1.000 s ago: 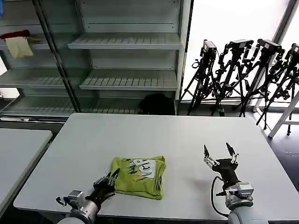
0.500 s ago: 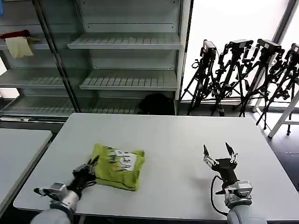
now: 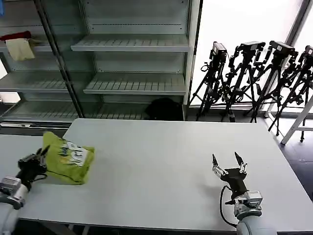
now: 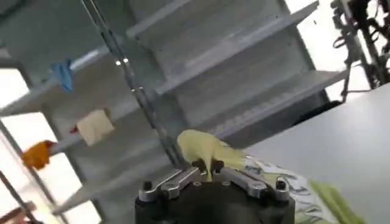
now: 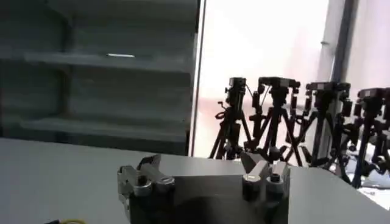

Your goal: Fold and organize the clothes.

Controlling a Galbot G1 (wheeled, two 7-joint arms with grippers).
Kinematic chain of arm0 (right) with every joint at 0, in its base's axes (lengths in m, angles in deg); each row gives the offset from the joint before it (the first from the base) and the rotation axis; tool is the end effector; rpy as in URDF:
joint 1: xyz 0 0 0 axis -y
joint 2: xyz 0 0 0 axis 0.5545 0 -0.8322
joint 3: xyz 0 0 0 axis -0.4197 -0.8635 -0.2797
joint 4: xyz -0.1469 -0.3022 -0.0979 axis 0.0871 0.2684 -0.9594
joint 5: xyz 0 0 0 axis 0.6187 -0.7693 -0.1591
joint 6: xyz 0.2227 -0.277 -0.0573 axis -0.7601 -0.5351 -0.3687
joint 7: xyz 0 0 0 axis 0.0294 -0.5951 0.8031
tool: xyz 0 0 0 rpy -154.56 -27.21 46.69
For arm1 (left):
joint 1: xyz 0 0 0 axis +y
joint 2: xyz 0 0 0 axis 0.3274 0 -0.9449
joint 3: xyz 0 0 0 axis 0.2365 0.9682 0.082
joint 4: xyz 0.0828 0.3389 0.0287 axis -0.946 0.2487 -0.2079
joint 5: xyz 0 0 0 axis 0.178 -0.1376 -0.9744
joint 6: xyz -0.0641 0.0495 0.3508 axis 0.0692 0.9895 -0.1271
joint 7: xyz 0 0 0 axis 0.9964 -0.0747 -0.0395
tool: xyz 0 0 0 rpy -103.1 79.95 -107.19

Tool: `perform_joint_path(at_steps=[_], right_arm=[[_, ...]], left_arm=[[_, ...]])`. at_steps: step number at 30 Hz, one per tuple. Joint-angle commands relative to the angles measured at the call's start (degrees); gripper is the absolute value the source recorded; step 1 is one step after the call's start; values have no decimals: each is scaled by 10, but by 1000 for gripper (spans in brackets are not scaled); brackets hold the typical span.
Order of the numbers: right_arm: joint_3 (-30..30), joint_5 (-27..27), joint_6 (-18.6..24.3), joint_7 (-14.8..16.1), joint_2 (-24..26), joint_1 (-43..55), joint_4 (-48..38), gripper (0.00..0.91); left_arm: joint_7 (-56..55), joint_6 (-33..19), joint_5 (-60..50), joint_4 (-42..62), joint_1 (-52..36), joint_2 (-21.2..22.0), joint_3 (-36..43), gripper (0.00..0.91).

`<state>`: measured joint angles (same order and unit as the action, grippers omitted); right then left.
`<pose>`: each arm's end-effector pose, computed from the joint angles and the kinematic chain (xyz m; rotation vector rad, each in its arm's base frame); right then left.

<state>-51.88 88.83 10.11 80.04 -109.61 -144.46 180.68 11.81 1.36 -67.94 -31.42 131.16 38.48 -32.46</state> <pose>0.2351 -0.0670 -0.2766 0.0225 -3.0829 0.1332 0.2469 0.2480 -0.1923 0.1010 -2.8946 -0.8047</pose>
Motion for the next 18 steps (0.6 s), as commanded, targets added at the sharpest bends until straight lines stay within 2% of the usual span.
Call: perform_joint_path(at_steps=[1,4,6,10,13,18], right_arm=[[2,14,11,-3,5,-2,-19,907],[5,19,20,-6,6,-7,-29,907],[9,27,24,-9,12,-13,-33,907],[25,40,29,-10,25,-28,-37,907],[40,51,29,-12,35,-35,-38,907],[44,54,21,-12,34,-36,-26,907]], left_arm=[[25,19,-122,-57,-7,-49,-9,0],[16,10,-211,-73,-1,0,117,0],[12,-20,-287,-42,-10,46,225,0],[-4,-66,-362,59,-45,144,347,0],[-17,-61,-338,67,-77,168,399,0],[-48,16,-172,22,-130,159,451,0]])
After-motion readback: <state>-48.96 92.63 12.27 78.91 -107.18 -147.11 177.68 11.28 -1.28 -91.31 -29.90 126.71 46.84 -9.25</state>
